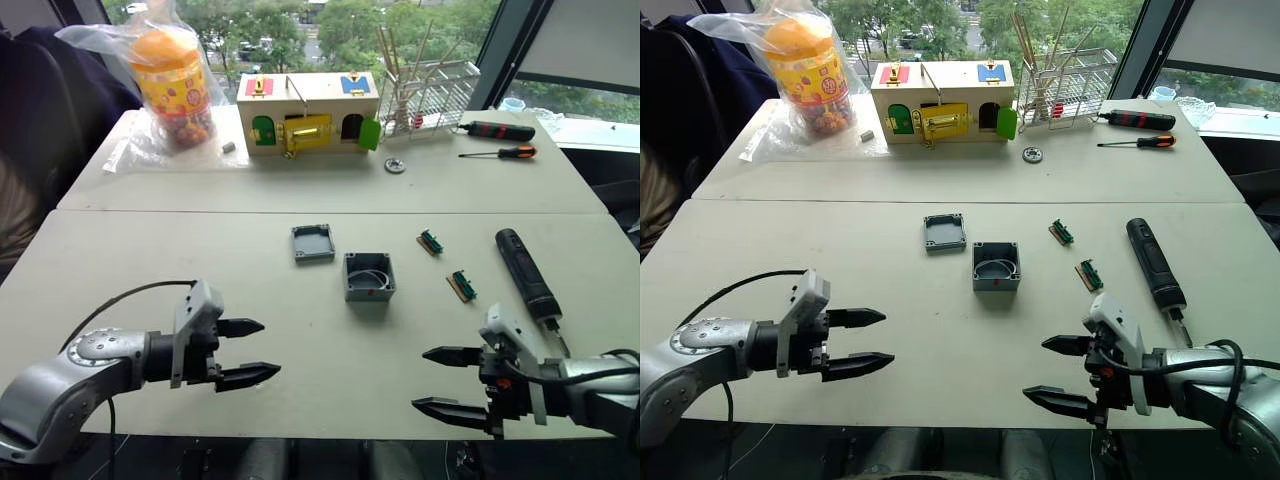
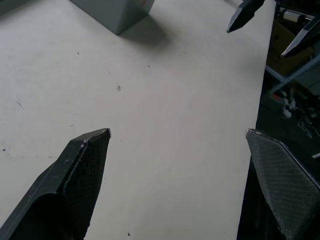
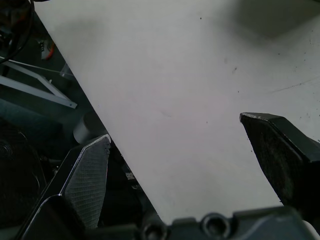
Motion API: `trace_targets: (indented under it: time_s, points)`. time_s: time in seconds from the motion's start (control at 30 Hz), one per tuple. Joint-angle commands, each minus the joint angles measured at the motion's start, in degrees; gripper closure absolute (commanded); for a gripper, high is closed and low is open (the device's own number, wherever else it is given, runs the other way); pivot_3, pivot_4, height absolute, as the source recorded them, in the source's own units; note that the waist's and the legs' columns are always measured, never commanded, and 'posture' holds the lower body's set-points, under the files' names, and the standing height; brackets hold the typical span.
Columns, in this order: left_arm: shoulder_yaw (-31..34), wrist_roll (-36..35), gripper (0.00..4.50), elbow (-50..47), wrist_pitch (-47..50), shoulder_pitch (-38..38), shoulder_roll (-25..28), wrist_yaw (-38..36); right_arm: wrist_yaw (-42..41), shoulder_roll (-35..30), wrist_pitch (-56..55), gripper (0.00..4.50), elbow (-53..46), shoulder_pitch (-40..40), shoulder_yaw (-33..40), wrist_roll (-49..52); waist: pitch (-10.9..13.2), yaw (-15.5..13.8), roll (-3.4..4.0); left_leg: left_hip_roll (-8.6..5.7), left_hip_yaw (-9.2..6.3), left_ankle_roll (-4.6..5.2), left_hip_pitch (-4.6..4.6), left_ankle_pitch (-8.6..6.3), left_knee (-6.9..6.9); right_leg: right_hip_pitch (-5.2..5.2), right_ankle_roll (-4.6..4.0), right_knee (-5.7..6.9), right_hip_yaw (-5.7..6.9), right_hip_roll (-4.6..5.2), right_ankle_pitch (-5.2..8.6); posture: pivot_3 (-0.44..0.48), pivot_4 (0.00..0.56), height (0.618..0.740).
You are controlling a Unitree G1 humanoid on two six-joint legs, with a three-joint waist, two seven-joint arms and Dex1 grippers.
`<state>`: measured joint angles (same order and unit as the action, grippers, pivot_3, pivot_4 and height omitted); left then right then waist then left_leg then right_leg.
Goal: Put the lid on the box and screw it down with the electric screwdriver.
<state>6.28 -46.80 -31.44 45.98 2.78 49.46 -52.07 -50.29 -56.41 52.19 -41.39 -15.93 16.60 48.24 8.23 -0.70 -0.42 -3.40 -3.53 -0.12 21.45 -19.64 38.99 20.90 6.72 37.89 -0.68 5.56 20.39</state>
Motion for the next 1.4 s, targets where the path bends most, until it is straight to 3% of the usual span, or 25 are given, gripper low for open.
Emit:
trace_targets:
  time_s: [0.03, 0.47, 0.6, 0.73, 0.9, 0.97, 1.07, 1.27, 1.4]
  points:
    - [1.0, 0.2, 0.04, 0.4, -0.5, -1.1, 0.4, -0.3, 1.5, 0.2, 0.3, 0.00, -2.1, 1.8, 1.2, 1.9, 0.0, 0.0, 0.00, 0.00, 0.00, 0.00, 0.00, 0.00, 0.00, 0.01, 0.00, 0.00, 0.00, 0.00, 0.00, 0.000, 0.150, 0.740]
    - [2.4, -0.6, 0.04, 1.5, 0.2, -3.7, -0.9, 1.5, 4.1, 1.8, 1.2, 0.00, -0.5, 7.6, 0.1, 5.5, 0.0, 0.0, 0.00, 0.00, -0.01, 0.00, 0.00, 0.00, 0.00, 0.02, 0.00, 0.01, 0.01, 0.00, 0.00, 0.000, 0.150, 0.740]
    - [1.2, 1.3, 0.04, 2.5, 0.7, -6.0, 0.9, 1.8, 4.9, 1.3, 1.7, 0.00, 0.4, 8.8, 1.0, 6.5, 0.0, 0.0, 0.00, 0.00, -0.01, 0.00, 0.01, 0.00, 0.00, 0.01, 0.00, 0.01, 0.02, 0.01, 0.00, 0.000, 0.150, 0.740]
    - [-2.9, 1.2, 0.04, 6.2, 5.3, -21.0, 3.7, -0.4, 8.9, -0.3, 6.8, 0.00, 3.8, 17.1, 5.7, 17.6, 0.0, -0.1, -0.03, -0.01, -0.04, 0.00, 0.04, 0.00, 0.13, 0.00, 0.00, 0.04, 0.05, 0.00, 0.00, 0.000, 0.150, 0.740]
    - [-18.5, 9.6, 0.04, 15.0, 6.1, -44.9, 3.7, -10.3, 13.8, -2.7, 10.1, 0.00, 5.1, 23.0, 7.6, 25.4, 0.1, 0.1, -0.07, -0.14, -0.22, 0.01, 0.07, -0.01, 0.09, -0.03, 0.00, 0.08, 0.20, 0.02, 0.00, 0.000, 0.150, 0.740]
    - [-25.3, 14.6, 0.04, 18.9, 2.3, -51.4, 1.2, -15.2, 15.0, -3.1, 10.1, 0.00, 4.4, 22.5, 7.6, 24.6, 0.1, 0.4, -0.05, -0.18, -0.21, 0.04, 0.07, -0.02, -0.02, -0.06, 0.00, 0.13, 0.26, 0.00, 0.00, 0.000, 0.150, 0.740]
    - [-33.0, 21.5, 0.04, 27.6, -4.4, -58.7, -6.7, -19.6, 16.7, -2.6, 9.2, 0.00, 3.0, 20.1, 7.3, 22.0, 0.1, 0.1, -0.07, -0.22, -0.25, 0.06, 0.27, -0.02, 0.14, -0.02, 0.00, 0.16, 0.54, 0.01, 0.00, 0.000, 0.150, 0.740]
    - [-40.4, 29.9, 0.04, 40.6, -8.4, -65.7, -20.8, -21.4, 20.1, -0.5, 7.4, 0.00, 0.0, 16.0, 6.9, 19.5, 0.1, 0.1, -0.09, -0.23, -0.42, 0.07, 0.59, -0.02, 0.37, 0.12, 0.01, 0.20, 0.72, -0.01, -0.01, 0.000, 0.150, 0.740]
    - [-43.3, 34.3, 0.04, 44.4, -10.8, -66.2, -25.6, -22.6, 23.3, 1.1, 6.6, 0.00, -2.0, 14.4, 7.5, 20.0, 0.1, 0.5, -0.09, -0.28, -0.60, 0.07, 0.86, -0.02, 0.50, 0.31, 0.01, 0.31, 0.85, -0.02, -0.01, 0.000, 0.150, 0.740]
